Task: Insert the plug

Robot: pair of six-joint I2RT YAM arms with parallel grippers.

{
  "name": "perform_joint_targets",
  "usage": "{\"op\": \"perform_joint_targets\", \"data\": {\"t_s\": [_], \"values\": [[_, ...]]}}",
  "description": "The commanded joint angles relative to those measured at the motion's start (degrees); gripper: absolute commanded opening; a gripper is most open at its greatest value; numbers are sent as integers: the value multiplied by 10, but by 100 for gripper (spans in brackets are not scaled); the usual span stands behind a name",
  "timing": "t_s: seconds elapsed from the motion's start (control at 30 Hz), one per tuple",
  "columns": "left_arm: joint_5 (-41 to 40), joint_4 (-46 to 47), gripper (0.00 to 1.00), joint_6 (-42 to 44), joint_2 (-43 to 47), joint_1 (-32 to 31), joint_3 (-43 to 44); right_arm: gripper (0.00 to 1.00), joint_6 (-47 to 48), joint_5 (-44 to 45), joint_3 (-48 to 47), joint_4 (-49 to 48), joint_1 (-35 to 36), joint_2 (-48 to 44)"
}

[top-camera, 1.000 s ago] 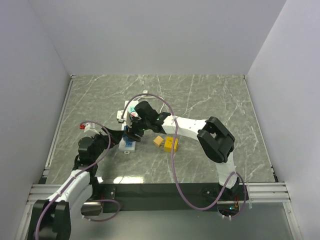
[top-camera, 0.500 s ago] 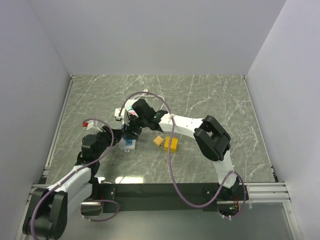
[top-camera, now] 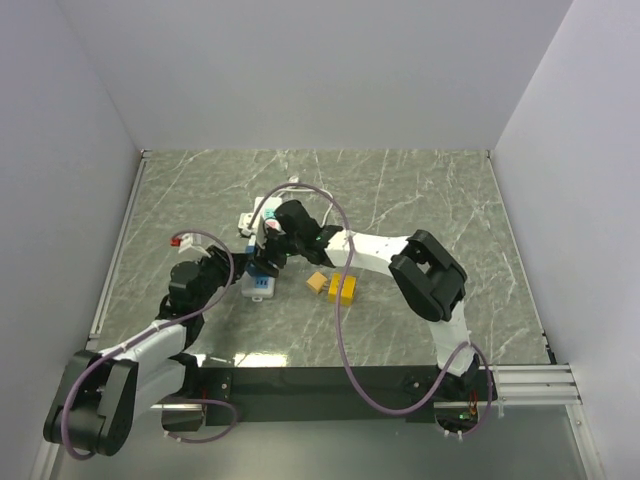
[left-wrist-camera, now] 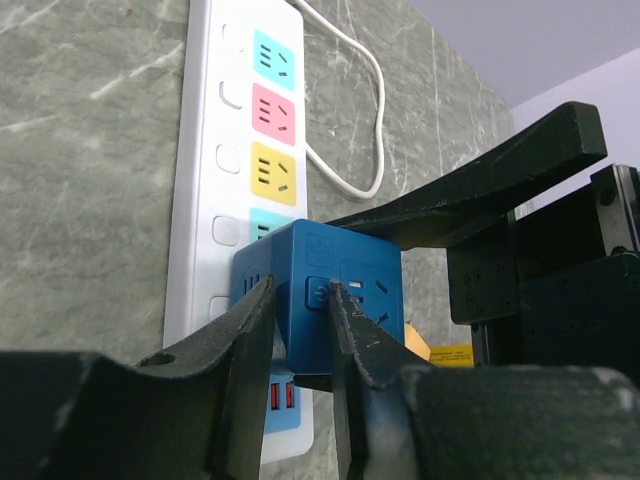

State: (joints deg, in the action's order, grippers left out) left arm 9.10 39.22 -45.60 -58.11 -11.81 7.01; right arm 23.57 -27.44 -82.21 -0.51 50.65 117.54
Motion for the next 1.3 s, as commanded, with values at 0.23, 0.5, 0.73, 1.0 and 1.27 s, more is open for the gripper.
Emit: {"op": "perform_joint_targets", "data": {"t_s": [0.23,0.5,0.73,1.0,1.27], "values": [[-39,-39,20,37,-34,-51,34,0,-74,12,152,-82,-28,-17],[-66,-40,10,41,-55,-81,43,0,-101,7,209,-129,-29,-20],[-75,-28,7,41,-92,-101,52,0,-112,7,233,-149,-35,-13],[-87,-23,7,47,-119,-110,63,0,-130,3,237,-163,-42,3],[-111,-34,80,77,-14,-124,49,0,-165,14,220,-153,-42,-30]]}}
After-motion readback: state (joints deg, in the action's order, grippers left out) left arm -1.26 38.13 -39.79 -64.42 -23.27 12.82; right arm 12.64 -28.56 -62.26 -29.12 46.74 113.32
